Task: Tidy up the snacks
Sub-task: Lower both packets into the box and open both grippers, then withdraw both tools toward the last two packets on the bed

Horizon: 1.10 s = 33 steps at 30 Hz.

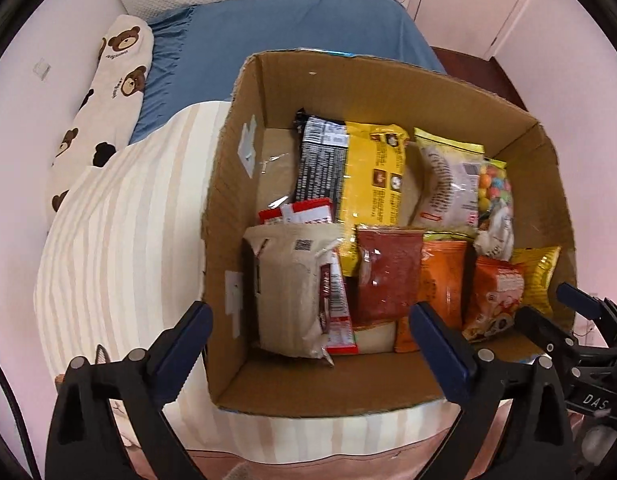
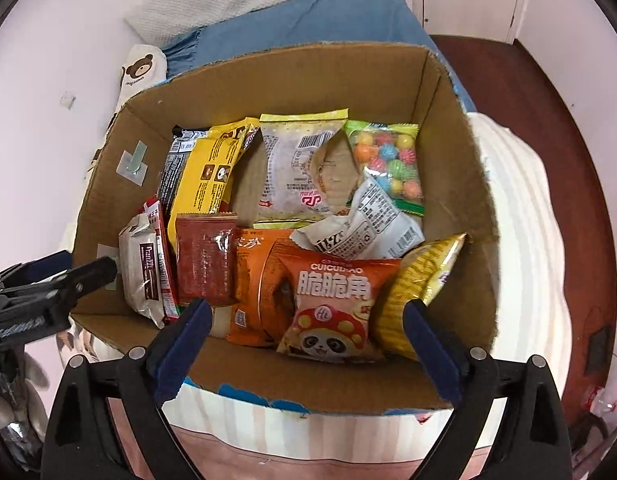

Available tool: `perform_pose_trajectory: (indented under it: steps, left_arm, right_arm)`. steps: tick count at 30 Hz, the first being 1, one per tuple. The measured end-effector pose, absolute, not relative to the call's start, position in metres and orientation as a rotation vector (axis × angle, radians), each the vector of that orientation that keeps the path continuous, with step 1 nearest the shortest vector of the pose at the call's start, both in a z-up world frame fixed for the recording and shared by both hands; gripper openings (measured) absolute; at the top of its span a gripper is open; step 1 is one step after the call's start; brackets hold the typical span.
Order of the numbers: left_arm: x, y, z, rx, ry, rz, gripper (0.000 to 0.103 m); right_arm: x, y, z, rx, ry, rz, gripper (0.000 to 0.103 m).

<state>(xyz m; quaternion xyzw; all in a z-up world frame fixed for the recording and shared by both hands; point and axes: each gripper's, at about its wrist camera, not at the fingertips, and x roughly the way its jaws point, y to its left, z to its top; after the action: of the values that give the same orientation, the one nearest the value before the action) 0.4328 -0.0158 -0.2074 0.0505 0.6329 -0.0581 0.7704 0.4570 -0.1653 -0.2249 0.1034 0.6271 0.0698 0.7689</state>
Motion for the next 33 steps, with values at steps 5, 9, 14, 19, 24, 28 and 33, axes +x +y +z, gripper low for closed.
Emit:
perform_pose_trajectory:
  steps: [5, 9, 14, 19, 24, 28, 33]
  left_arm:
    - [0.419, -0.02, -0.197, 0.088, 1.339, -0.133, 0.101]
    - [0.404, -0.026, -0.187, 0.09, 1.297, -0.133, 0.101]
    - [0.383, -0.03, -0.168, 0.085, 1.233, -0.116, 0.101]
    - [0.36, -0.032, -0.144, 0.068, 1.166, -0.124, 0.101]
    - [0.338, -0.037, -0.121, 0.079, 1.108, -0.142, 0.101]
    - [0.322, -0.039, -0.105, 0.074, 1.077, -0.164, 0.101]
    - [0.299, -0.038, -0.087, 0.065, 1.037, -0.176, 0.101]
  right_arm:
    - [0.446, -0.171, -0.21, 0.211, 1.327, 0.132, 0.099]
    - [0.433, -0.177, -0.191, 0.19, 1.274, 0.106, 0.099]
    - [0.416, -0.182, -0.172, 0.154, 1.215, 0.08, 0.1]
    - [0.397, -0.187, -0.153, 0.155, 1.172, 0.077, 0.1]
    - [0.372, -0.191, -0.129, 0.16, 1.118, 0.077, 0.1]
    - [0.352, -0.191, -0.107, 0.152, 1.068, 0.074, 0.1]
    - [0.331, -0.193, -0.084, 0.152, 1.015, 0.074, 0.1]
